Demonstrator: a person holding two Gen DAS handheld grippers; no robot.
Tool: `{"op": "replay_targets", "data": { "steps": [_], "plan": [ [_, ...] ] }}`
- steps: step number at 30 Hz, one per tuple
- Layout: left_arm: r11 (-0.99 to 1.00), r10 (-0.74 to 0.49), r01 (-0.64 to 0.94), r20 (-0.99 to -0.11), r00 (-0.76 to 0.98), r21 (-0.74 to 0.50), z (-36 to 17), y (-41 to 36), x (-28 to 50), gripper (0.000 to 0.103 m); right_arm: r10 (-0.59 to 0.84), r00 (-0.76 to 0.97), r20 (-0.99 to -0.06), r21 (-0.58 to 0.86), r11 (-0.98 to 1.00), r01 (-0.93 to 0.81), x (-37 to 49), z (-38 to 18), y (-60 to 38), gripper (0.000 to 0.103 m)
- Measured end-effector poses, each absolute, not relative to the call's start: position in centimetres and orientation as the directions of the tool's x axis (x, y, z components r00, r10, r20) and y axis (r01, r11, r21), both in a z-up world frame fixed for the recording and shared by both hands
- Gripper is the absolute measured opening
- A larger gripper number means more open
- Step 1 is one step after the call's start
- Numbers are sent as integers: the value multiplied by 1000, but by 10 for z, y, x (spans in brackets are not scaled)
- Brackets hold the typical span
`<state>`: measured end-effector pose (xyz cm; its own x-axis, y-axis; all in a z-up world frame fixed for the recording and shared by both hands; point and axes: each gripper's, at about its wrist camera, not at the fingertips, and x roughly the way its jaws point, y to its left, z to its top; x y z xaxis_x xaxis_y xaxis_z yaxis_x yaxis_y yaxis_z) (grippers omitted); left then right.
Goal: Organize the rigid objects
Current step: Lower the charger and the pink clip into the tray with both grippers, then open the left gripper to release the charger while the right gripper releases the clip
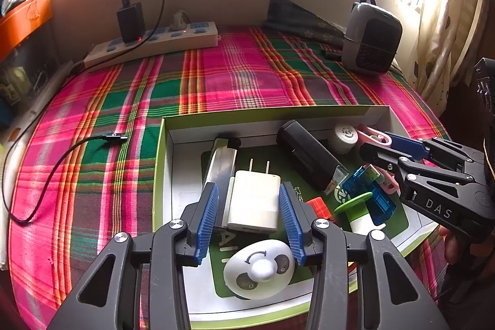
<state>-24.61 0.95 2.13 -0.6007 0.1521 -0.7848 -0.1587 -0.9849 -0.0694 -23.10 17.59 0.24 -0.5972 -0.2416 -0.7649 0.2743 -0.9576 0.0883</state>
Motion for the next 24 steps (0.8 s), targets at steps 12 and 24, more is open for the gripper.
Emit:
{"op": "replay_targets", "data": {
  "steps": [12,24],
  "plan": [
    [-990,124,-127,-761,-636,-55,32,8,-232,44,-228,-615,-755,92,-965,245,-220,9,177,42],
    [-994,89,-105,-724,-684,-23,51,11,-194,44,-205,-658,-724,67,-971,229,-185,26,171,42]
  ]
}}
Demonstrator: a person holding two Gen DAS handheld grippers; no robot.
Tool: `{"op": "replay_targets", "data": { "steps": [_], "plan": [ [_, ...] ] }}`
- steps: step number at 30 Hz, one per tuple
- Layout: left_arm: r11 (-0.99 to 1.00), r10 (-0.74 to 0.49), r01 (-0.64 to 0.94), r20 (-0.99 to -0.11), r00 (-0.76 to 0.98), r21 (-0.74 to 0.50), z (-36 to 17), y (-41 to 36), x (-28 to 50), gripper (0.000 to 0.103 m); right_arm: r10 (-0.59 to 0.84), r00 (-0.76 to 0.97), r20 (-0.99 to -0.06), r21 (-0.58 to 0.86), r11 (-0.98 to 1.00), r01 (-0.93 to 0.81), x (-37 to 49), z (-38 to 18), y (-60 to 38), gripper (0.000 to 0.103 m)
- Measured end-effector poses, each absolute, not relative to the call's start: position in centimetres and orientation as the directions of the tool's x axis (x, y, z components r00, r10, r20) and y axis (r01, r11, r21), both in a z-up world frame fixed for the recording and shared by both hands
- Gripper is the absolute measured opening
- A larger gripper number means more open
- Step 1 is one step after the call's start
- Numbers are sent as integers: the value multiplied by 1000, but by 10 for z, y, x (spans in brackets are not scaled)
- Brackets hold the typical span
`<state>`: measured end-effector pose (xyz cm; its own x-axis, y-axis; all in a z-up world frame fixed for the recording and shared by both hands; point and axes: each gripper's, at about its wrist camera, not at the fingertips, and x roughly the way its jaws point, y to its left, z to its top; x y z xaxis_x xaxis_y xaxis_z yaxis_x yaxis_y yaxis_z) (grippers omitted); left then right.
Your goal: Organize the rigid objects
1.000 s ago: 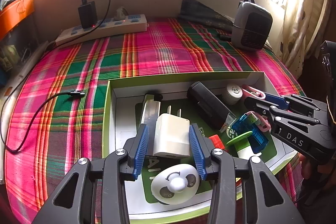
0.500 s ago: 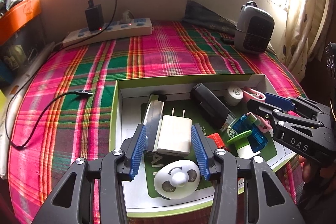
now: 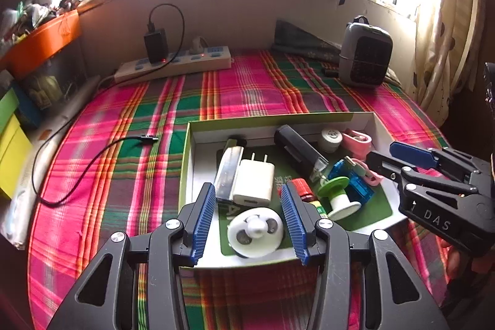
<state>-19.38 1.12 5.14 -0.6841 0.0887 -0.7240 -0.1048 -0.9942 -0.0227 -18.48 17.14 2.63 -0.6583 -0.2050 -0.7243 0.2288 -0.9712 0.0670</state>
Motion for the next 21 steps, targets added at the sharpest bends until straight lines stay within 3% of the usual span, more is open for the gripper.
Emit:
{"op": "replay_targets", "data": {
  "steps": [21],
  "plan": [
    [-999,34,-45,-723,-690,-4,46,-3,-127,44,-172,-673,-719,52,-979,195,-113,30,172,42]
  ]
}}
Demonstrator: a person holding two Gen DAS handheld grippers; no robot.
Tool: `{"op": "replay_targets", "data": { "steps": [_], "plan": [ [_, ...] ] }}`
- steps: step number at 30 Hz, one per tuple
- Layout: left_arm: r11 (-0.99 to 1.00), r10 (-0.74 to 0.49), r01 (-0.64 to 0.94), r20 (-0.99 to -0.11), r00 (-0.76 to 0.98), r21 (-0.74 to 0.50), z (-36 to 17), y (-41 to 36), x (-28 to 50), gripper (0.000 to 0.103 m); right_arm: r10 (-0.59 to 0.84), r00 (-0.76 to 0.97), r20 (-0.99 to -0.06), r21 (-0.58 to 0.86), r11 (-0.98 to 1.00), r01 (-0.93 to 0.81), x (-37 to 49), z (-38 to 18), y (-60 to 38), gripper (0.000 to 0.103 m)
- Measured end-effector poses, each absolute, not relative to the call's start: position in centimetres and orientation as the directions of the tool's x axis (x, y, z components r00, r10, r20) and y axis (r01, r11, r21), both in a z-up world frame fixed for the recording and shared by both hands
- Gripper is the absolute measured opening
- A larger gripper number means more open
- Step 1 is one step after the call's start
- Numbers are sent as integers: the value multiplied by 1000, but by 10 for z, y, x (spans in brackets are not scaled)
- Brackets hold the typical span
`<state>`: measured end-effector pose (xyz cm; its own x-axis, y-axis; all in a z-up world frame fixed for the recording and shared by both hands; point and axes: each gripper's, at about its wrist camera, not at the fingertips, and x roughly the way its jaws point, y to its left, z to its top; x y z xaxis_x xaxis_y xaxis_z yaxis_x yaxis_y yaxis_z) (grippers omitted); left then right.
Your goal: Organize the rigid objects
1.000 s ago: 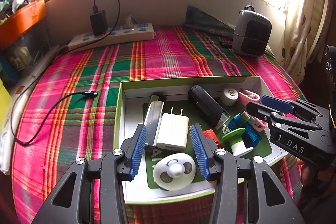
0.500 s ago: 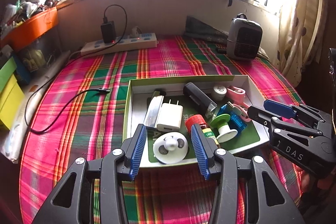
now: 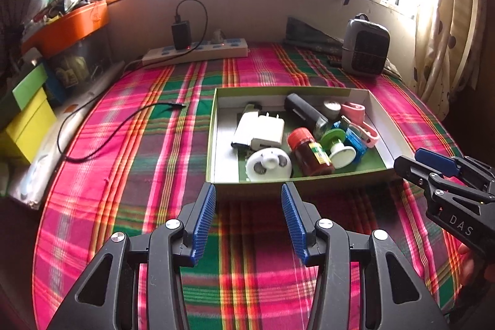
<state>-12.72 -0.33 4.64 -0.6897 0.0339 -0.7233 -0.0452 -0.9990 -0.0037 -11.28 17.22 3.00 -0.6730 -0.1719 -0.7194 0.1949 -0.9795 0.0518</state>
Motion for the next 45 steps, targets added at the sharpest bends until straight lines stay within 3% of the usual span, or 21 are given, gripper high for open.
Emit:
{"op": "replay_targets", "data": {
  "steps": [20,23,25,45],
  "plan": [
    [-1000,15,-27,-790,-613,2,10,4,-97,44,-156,-610,-777,61,-983,173,-79,-3,176,43],
    [-1000,-1,-15,-787,-617,12,9,4,-96,44,-160,-605,-780,66,-982,174,-79,-5,176,46],
    [-1000,7,-13,-789,-614,1,7,4,-97,44,-158,-604,-782,66,-983,172,-80,-6,176,56],
    [-999,-39,24,-779,-626,30,2,11,-100,48,-93,-607,-789,-7,-987,161,-80,-13,168,58]
  ]
}}
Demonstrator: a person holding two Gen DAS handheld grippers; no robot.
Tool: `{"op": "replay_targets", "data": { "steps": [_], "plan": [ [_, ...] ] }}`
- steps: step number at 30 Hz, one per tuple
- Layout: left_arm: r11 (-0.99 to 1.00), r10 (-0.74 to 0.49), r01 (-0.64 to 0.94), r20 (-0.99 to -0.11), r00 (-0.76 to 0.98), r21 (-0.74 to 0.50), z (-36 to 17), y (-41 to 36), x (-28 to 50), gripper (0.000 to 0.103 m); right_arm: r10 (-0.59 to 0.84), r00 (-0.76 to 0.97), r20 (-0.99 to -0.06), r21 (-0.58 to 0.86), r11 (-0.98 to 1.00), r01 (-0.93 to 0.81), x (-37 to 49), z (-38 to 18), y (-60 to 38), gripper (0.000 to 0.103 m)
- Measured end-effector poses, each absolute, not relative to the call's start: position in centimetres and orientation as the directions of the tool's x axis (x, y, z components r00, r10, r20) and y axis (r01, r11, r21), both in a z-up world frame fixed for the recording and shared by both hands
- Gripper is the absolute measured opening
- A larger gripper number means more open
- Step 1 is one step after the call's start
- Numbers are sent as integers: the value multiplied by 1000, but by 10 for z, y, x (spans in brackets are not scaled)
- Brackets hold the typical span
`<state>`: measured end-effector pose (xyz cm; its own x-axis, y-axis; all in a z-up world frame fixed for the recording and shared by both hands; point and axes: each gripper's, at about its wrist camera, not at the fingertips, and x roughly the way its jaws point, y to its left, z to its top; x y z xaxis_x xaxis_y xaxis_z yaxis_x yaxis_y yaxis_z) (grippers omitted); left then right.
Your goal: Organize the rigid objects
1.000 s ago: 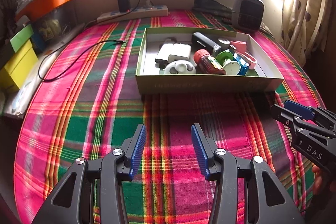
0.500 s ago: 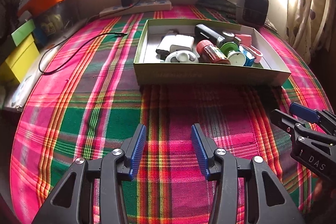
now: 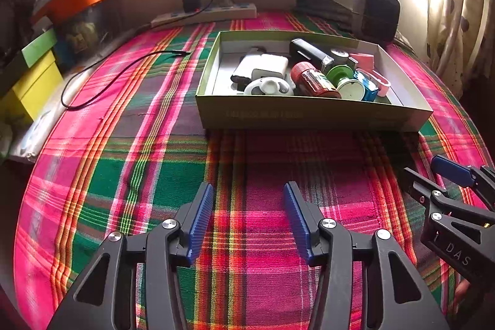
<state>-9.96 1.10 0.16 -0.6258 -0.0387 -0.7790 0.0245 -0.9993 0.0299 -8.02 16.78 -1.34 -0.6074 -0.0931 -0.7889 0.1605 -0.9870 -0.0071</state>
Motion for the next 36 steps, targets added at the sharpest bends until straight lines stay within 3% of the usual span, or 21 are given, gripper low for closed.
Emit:
{"op": "replay_targets", "data": {
  "steps": [36],
  "plan": [
    [-1000,-26,18,-780,-625,18,2,12,-100,51,-88,-607,-790,-10,-988,156,-81,-14,168,61]
  ]
}}
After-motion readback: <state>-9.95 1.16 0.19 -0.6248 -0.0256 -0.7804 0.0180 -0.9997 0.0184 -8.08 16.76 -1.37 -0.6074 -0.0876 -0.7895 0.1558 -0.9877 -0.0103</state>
